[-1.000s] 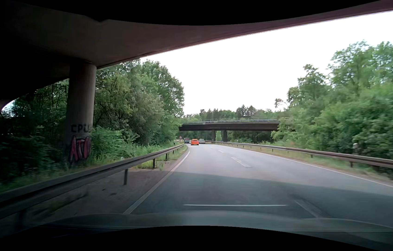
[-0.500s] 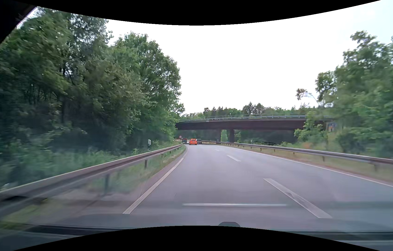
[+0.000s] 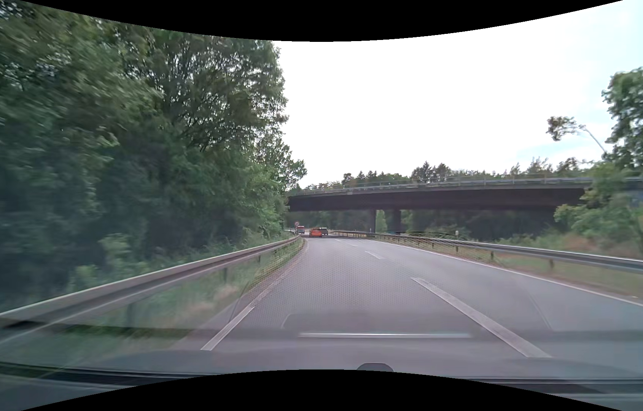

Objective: Follow the waypoints while adhering to traffic rules and regulations

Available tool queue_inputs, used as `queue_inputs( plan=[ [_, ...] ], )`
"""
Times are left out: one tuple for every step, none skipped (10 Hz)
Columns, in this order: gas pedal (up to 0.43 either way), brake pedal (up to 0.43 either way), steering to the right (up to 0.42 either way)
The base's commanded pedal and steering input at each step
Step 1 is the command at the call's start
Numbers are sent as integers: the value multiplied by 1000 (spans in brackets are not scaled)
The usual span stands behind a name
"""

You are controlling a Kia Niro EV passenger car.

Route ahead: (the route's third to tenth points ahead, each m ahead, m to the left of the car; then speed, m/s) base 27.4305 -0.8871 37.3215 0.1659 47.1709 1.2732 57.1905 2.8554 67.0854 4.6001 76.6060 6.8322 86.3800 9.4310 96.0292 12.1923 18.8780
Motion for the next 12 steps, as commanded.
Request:
queue_inputs(
  plan=[
    [98, 0, -24],
    [98, 0, -23],
    [87, 0, -23],
    [67, 0, -23],
    [39, 0, -24],
    [20, 0, -24],
    [0, 0, -23],
    [0, 0, -22],
    [0, 0, -22],
    [0, 0, -22],
    [0, 0, -22],
    [0, 0, -21]
  ],
)
